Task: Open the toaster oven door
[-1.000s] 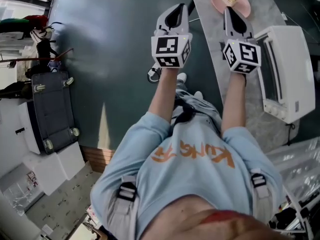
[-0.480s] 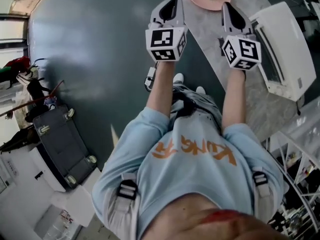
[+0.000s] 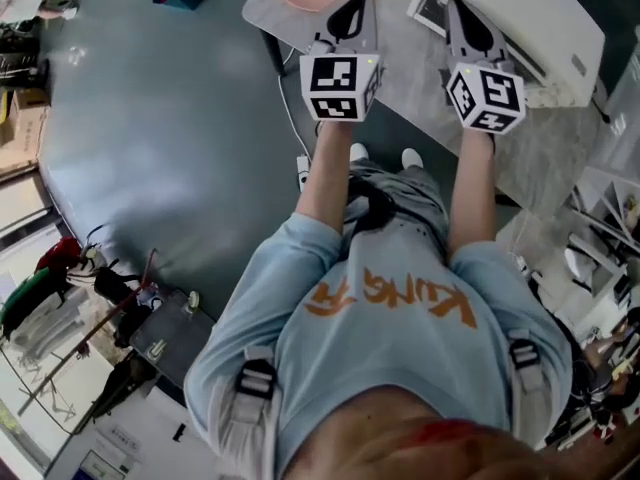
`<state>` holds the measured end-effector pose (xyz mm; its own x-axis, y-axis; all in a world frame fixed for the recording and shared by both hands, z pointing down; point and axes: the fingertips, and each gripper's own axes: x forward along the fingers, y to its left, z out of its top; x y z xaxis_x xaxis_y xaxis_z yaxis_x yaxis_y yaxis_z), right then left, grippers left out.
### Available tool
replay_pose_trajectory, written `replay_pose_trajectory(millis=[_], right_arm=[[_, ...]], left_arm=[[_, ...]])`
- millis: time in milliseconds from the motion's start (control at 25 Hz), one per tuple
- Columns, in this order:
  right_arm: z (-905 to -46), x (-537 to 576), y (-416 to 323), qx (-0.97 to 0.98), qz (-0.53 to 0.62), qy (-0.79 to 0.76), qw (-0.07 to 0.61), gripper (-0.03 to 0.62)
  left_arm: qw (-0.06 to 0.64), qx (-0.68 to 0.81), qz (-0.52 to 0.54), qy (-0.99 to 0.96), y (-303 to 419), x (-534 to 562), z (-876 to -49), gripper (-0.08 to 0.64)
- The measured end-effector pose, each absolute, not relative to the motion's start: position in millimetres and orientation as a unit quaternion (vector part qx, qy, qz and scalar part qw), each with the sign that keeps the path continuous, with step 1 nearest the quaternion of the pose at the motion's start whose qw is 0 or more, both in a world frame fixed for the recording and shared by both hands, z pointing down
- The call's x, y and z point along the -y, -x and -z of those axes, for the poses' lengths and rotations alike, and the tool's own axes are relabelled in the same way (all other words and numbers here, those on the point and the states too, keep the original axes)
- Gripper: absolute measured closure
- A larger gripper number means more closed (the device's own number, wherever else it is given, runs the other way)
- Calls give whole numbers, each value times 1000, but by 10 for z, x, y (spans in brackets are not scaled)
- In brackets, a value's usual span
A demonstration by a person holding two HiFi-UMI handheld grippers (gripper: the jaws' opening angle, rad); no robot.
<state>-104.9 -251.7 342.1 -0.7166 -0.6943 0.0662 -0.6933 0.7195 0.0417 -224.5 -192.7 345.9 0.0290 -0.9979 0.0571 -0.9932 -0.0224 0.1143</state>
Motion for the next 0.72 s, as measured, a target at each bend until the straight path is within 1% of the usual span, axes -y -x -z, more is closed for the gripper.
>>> replay_pose_trajectory(millis=[240,480,600,720], right_arm=[[-3503,2695,218,883,25,-464,71,594],[-3572,2815,-363,863,23,-496,94,592],[-3599,2899,-562,861,17,-498,104,555],[-3649,2919,-572,865,37,-480,143,537]], left_arm=[[72,616,2,-784,1495,2372,-3593,557],[73,556,-38,-827,909,2676,-3697,557],[58,518,-77,-850,645,2797,-3727,557],[37,487,-125,-864,504,2870,-3774,557]])
